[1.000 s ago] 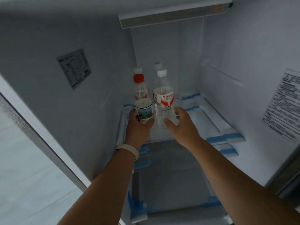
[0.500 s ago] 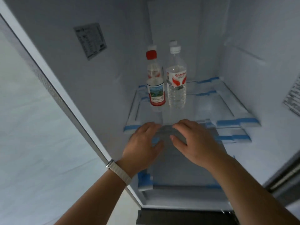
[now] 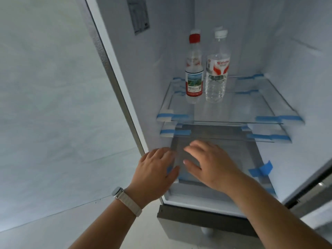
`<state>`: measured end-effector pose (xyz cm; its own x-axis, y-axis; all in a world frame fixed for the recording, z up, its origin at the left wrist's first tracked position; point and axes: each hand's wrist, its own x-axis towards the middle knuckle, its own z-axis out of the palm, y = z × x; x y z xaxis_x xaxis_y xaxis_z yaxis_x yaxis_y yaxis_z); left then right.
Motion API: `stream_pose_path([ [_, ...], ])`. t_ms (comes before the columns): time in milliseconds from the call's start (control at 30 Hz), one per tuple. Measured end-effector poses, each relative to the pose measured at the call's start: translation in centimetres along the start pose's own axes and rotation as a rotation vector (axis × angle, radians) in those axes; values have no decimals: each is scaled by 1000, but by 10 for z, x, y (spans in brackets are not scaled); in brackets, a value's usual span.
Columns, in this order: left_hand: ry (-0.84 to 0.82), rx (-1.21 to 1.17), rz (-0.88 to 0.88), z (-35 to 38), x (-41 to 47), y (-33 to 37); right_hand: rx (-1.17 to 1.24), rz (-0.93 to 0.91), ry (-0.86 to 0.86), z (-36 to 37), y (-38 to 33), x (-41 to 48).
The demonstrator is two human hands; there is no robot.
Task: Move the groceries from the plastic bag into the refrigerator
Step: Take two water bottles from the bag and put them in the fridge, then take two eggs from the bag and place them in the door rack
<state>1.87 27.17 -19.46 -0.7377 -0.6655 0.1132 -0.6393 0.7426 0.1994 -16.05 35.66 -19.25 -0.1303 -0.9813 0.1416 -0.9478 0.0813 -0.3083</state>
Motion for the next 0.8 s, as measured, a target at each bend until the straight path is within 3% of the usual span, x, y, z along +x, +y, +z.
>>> stream_pose_path([
  [367,119,47,-294,-22,-191,-95,-16,-308,-132,39,-169,-33],
  [800,347,144,-874,-78,-524,-149,2,-883,-283,119,-451,-115],
])
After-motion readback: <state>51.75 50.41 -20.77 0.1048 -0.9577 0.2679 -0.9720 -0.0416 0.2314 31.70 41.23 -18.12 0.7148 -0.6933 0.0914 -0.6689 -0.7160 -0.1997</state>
